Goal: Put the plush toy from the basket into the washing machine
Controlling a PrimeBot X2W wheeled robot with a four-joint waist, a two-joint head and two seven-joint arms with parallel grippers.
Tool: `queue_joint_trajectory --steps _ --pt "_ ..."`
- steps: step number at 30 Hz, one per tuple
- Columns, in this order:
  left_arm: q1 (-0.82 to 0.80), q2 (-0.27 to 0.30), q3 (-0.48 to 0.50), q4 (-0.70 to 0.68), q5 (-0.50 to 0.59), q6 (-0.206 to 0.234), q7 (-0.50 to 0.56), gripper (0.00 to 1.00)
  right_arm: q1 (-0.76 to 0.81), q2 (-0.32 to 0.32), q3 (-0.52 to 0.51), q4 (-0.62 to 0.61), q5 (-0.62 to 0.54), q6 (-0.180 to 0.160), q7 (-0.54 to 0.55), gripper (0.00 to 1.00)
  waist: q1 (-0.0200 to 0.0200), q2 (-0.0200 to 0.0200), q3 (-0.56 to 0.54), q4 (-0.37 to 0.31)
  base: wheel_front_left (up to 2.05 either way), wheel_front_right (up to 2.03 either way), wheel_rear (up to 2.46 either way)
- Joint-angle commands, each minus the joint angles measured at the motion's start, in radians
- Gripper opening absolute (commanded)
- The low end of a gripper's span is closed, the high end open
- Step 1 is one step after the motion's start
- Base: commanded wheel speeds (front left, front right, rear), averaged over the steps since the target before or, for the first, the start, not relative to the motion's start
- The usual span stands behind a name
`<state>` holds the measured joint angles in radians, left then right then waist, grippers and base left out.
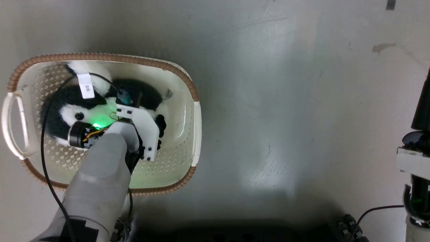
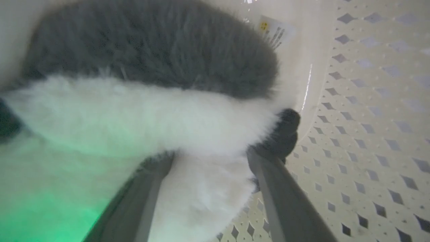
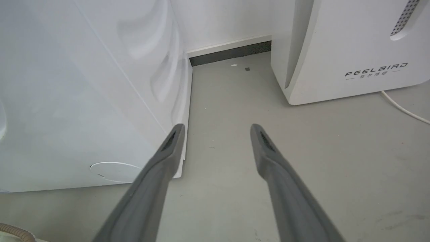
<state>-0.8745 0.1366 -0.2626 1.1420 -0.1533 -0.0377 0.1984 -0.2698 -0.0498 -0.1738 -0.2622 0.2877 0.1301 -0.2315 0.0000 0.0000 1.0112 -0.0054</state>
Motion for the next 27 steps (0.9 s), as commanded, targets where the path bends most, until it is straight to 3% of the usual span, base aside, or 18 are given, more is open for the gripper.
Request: queue_joint_trajectory --steps 1,6,7,8,18,27 --pt "-0.014 0.014 -0.012 0.059 -0.009 -0.001 0.021 1.0 -0.03 0.0 -0.006 -0.013 0.019 0.001 -0.012 1.0 0.0 0.0 0.023 -0.005 0.0 0.0 0.0" --pt "-0.048 0.023 -0.029 0.111 -0.021 -0.001 0.036 1.0 -0.047 0.0 -0.015 -0.022 0.037 0.001 -0.023 1.0 0.0 0.0 0.059 -0.013 0.0 0.0 0.0" --pt "-0.055 0.026 -0.036 0.121 -0.02 -0.002 0.039 0.87 -0.051 0.0 -0.019 -0.022 0.043 0.001 -0.025 1.0 0.0 0.0 0.065 -0.015 0.0 0.0 0.0" --pt "-0.063 0.03 -0.043 0.131 -0.019 -0.001 0.035 0.0 -0.056 0.0 -0.021 -0.022 0.049 0.001 -0.027 1.0 0.0 0.0 0.07 -0.017 0.0 0.0 0.0" --pt "-0.061 0.054 -0.051 0.149 -0.039 -0.017 0.026 0.0 -0.072 0.0 -0.009 -0.001 0.074 0.001 -0.03 1.0 0.0 0.0 0.037 -0.033 0.0 0.0 0.0" --pt "-0.004 0.064 -0.049 0.149 -0.062 -0.02 -0.05 0.0 -0.076 0.0 0.013 0.053 0.101 0.001 -0.03 1.0 0.0 0.0 -0.077 -0.054 0.0 0.0 0.0"
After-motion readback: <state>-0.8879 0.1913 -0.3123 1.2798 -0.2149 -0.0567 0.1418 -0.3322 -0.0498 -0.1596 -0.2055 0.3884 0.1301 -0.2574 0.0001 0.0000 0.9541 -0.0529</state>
